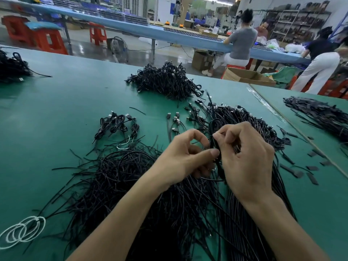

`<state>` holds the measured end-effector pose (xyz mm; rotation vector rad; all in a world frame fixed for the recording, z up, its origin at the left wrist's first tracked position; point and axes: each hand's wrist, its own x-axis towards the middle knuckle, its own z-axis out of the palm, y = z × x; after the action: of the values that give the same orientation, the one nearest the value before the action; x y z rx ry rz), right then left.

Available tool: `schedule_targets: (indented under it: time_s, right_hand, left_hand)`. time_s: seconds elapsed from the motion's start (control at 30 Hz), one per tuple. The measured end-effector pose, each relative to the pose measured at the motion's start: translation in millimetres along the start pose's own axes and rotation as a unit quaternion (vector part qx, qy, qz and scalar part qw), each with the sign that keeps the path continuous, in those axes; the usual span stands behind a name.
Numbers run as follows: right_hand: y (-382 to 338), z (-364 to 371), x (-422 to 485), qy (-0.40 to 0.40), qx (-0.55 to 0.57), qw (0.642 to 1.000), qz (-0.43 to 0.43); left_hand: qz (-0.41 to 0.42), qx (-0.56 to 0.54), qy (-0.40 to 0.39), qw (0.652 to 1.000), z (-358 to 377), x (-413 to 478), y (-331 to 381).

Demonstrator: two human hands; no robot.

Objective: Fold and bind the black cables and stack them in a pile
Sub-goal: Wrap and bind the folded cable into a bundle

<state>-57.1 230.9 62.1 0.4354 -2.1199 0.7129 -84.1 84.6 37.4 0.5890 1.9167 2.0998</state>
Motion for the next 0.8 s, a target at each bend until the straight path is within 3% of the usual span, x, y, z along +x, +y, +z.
schedule_targets:
  time_s: [0.07, 0.27, 0.43, 0.53, 0.8]
  right_hand:
    - [-1, 0, 2, -0.003, -0.004, 1.0, -0.006]
    - [0, 1, -2, -0.014, 0.132, 0.985, 0.111]
    - [-3, 7, -6, -0.088, 0.25, 0.946, 0.185]
    - [-1, 10, -10, -0.125, 0.279, 0.928, 0.213]
    - [8, 11, -16, -0.143, 0.382, 0.859, 0.309]
  left_hand:
    - [-0.004, -0.022, 0.008, 1.0, 7, 0, -3]
    - [0.014, -0.101, 0.099, 0.99, 12, 5, -8]
    - [-0.057, -0.237, 0.166, 0.956, 6, 8, -1]
    - [-0.085, -0.225, 0.18, 0.954, 0, 9, 2]
    - [0.039, -0.146, 0.123, 0.981, 0, 3, 2]
